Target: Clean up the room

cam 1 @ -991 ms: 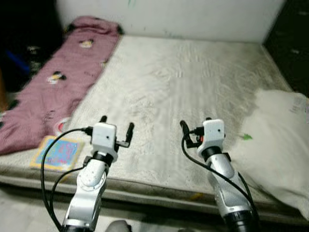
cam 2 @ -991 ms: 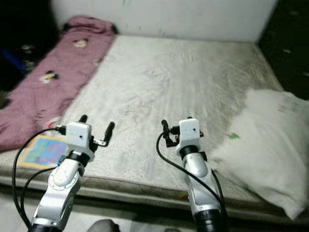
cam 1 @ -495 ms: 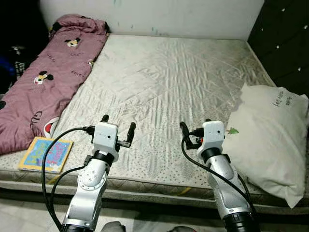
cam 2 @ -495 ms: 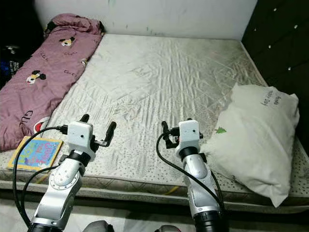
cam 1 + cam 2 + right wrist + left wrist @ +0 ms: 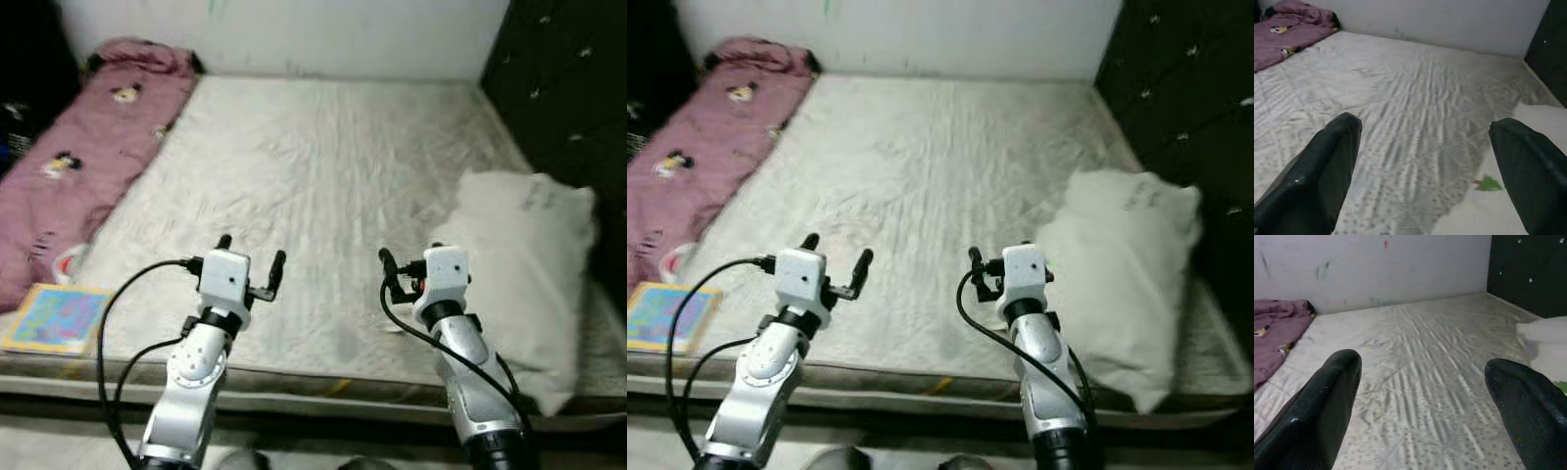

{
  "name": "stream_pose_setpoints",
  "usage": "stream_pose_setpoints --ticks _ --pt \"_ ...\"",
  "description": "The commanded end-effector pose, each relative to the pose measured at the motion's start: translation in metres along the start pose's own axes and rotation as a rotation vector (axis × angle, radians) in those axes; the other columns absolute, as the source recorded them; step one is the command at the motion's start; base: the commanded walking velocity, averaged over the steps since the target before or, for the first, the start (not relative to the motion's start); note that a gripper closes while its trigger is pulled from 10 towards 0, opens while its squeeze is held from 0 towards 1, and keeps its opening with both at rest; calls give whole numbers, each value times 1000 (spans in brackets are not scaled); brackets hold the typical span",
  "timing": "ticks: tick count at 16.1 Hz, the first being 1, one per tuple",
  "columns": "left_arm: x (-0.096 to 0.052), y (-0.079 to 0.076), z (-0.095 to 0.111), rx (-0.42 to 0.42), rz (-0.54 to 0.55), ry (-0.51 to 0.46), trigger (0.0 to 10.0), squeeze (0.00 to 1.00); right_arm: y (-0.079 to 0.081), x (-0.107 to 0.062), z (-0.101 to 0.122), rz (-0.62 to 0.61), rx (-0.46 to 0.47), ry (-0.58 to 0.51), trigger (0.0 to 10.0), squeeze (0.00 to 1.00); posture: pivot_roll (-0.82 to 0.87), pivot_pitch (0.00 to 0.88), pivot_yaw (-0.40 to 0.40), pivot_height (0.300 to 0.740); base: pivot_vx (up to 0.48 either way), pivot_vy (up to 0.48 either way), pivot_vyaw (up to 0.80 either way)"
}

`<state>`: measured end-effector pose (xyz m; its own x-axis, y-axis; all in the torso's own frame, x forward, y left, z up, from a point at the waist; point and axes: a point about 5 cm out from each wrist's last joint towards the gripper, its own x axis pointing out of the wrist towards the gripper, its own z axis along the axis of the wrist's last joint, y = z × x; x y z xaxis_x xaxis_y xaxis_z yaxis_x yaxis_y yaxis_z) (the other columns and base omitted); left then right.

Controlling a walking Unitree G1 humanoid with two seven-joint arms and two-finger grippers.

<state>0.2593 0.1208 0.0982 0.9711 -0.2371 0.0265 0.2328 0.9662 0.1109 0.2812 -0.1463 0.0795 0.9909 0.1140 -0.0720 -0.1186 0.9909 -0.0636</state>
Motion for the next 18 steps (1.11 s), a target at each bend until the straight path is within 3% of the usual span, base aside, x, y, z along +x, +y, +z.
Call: stream_pose_setpoints --ticks 1,9,18 --pt "-1 6 -2 10 21 13 10000 0 7 3 3 19 11 -10 10000 0 36 36 11 740 0 -326 0" --pt "-1 6 -2 8 23 12 10000 0 7 3 3 21 8 -9 10000 0 36 36 11 740 0 -327 0" --pt "-1 7 1 -14 32 -13 10000 0 7 3 2 21 7 -5 10000 0 36 38 10 740 0 0 0"
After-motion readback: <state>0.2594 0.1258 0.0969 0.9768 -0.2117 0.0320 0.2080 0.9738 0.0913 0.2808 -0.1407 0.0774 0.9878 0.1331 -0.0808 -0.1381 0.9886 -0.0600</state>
